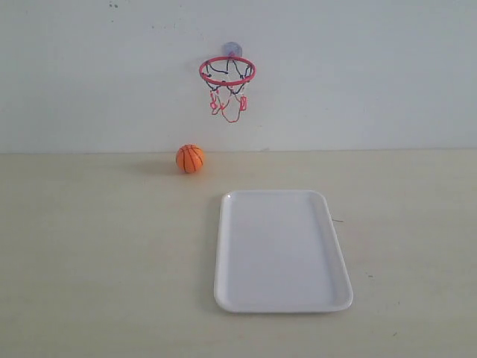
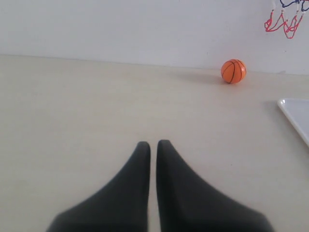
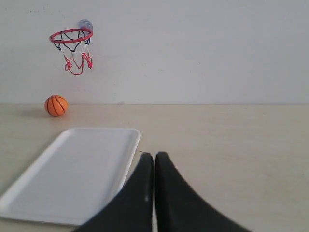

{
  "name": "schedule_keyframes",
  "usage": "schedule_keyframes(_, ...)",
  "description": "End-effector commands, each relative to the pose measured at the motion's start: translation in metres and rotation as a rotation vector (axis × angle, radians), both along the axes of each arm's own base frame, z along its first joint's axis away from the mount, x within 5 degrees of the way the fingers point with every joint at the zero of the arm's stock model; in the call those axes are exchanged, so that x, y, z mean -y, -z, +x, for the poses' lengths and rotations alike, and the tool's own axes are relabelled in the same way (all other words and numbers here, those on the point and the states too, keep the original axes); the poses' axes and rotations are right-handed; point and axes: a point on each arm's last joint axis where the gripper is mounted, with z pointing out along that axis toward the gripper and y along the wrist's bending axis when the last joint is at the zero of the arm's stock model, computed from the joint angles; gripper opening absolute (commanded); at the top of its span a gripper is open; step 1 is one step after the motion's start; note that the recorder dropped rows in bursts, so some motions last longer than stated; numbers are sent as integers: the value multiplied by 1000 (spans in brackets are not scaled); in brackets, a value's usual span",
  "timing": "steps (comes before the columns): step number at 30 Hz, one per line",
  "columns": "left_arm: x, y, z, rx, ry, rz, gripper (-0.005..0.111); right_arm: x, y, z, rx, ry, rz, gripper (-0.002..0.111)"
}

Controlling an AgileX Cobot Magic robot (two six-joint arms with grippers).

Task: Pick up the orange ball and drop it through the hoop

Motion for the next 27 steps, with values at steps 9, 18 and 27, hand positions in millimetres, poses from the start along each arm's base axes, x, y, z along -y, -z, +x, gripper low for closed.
schedule_keyframes(9, 0, 1, 0, 6, -4, -10, 4, 8, 8, 0, -71, 86, -11, 0)
schedule_keyframes(18, 0, 1, 0, 6, -4, -10, 4, 9, 18, -1, -173, 91, -80, 0)
schedule_keyframes(27, 0, 1, 0, 6, -4, -10, 4, 9, 18, -1, -177, 98, -47, 0)
